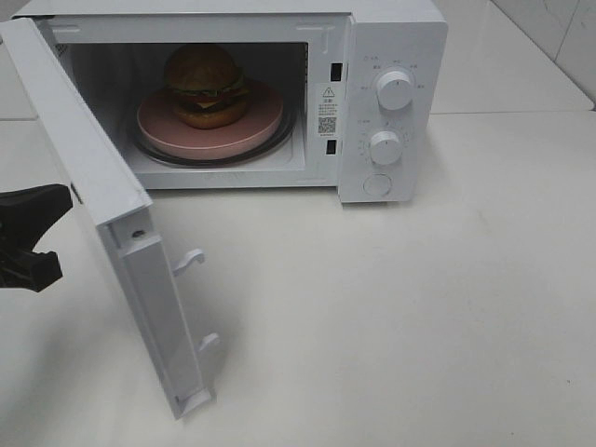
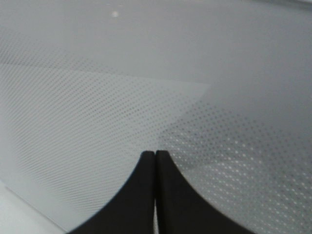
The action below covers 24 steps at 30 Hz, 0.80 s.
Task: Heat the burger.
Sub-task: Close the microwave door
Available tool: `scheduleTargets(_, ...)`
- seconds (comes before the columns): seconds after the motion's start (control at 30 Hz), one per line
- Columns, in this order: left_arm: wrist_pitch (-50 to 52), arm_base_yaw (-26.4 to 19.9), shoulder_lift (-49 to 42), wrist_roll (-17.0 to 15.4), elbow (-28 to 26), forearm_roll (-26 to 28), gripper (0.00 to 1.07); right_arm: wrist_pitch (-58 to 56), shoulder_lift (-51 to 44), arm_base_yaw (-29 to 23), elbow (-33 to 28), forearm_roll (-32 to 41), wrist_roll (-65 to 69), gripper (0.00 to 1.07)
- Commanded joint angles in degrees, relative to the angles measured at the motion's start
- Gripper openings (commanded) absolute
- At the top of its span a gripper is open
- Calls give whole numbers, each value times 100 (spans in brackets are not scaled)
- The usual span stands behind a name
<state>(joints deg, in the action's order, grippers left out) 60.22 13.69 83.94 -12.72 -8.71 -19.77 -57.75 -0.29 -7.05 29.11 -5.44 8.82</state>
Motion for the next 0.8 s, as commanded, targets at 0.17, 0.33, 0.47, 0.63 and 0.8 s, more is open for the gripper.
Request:
scheduleTargets(0.17, 533, 579, 361, 109, -40, 665, 0, 11, -143, 52, -17, -34, -17, 74)
scheduleTargets(0.33, 584, 842, 487, 132, -97, 859, 0, 11, -143, 52, -17, -34, -17, 74)
scheduleTargets(0.47, 584, 1324, 676, 361, -378, 1289, 0, 11, -143, 52, -17, -34, -23, 74)
scheduleTargets(0.63, 590, 1839, 991, 401, -688, 1833, 0, 11, -143, 52, -17, -34, -23, 74)
scheduleTargets(0.8, 567, 2131, 1226, 407, -997, 1977, 0, 11, -143, 52, -17, -34, -23, 74)
